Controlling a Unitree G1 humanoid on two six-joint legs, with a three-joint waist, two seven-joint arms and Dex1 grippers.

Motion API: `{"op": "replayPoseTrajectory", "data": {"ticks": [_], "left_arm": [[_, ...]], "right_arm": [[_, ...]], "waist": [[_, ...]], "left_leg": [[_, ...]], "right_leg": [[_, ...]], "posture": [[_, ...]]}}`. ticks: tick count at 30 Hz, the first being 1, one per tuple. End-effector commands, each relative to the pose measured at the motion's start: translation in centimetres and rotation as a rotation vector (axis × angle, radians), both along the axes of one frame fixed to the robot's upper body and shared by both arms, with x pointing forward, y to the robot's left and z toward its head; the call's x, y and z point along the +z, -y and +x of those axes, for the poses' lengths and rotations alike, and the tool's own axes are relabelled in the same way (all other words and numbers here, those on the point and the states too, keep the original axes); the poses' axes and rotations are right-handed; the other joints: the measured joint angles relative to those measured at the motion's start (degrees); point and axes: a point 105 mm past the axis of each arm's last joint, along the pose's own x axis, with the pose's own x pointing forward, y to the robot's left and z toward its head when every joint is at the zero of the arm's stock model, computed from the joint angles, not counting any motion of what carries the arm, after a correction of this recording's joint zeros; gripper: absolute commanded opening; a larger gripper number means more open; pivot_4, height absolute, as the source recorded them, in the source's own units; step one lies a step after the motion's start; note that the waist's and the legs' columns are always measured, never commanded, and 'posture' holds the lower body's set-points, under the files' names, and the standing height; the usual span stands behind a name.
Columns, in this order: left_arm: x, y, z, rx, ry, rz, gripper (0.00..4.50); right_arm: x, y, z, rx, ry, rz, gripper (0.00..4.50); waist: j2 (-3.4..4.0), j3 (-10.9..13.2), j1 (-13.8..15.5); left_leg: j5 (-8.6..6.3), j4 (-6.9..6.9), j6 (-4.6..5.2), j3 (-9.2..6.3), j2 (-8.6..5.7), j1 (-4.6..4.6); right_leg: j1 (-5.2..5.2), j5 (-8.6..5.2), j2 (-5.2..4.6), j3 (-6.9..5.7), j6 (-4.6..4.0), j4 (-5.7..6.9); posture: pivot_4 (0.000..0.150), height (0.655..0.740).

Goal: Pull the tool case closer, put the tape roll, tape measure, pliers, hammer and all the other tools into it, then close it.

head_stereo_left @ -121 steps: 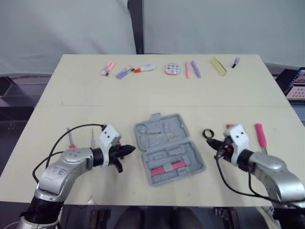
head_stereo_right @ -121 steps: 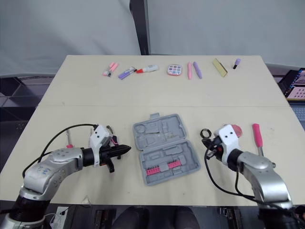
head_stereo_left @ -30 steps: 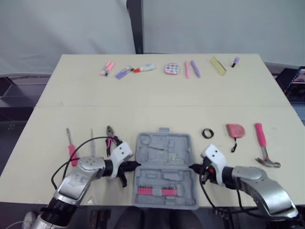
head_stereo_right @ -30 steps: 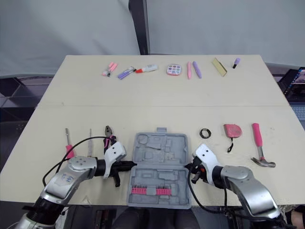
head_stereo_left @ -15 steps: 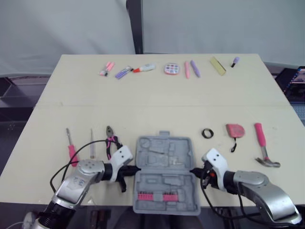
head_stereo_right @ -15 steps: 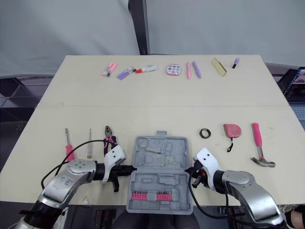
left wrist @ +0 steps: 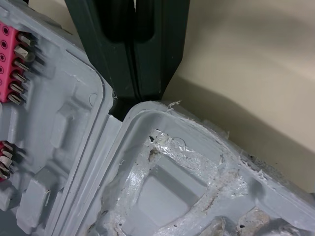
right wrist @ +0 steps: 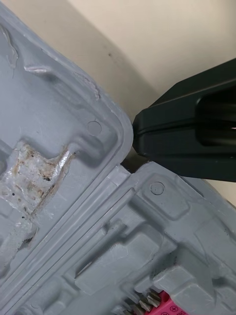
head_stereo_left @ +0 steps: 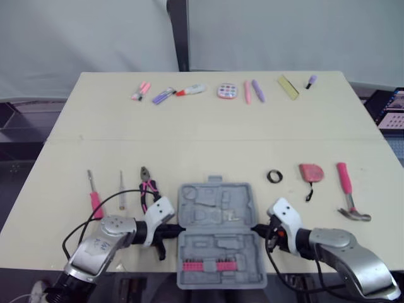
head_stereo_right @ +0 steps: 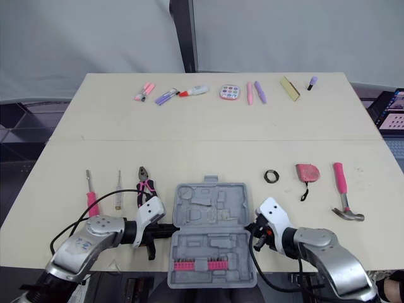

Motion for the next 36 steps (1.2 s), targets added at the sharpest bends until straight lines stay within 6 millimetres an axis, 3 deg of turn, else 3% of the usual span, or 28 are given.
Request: {"op": "replayPoseTrajectory", "data": {"ticks": [1, 23, 30, 36], "left_arm": [[0.1, 0.9, -1.0, -0.047, -0.019, -0.028, 0.02], [-0.2, 0.1, -0.6, -0.012, -0.006, -0.009, 0.02], [0.2, -1.2, 0.5, 0.019, 0.026, 0.027, 0.02], [0.8, -2.1, 0.2, 0.024, 0.021, 0.037, 0.02]], "right_arm": [[1.1, -1.4, -0.6, 0.055, 0.03, 0.042, 0.0], [1.0, -0.4, -0.2, 0.025, 0.038, 0.016, 0.0], [0.9, 1.7, 0.2, -0.022, 0.036, -0.031, 0.0], [0.9, 4.3, -0.4, -0.061, 0.02, -0.078, 0.0]], "waist": [[0.0, 0.0, 0.0], [0.0, 0.0, 0.01], [0.0, 0.0, 0.02], [0.0, 0.0, 0.04]], "left_leg": [[0.0, 0.0, 0.0, 0.0, 0.0, 0.0], [0.0, 0.0, 0.0, 0.0, 0.0, 0.0], [0.0, 0.0, 0.0, 0.0, 0.0, -0.01], [0.0, 0.0, 0.0, 0.01, 0.0, -0.02]], "right_leg": [[0.0, 0.0, 0.0, 0.0, 0.0, 0.0], [0.0, 0.0, 0.0, 0.01, 0.0, -0.02], [0.01, 0.0, 0.0, 0.0, 0.0, -0.05], [0.03, 0.0, 0.0, 0.01, 0.0, -0.12]], "posture": [[0.15, 0.7134], [0.15, 0.7134], [0.15, 0.7134], [0.15, 0.7134]]}}
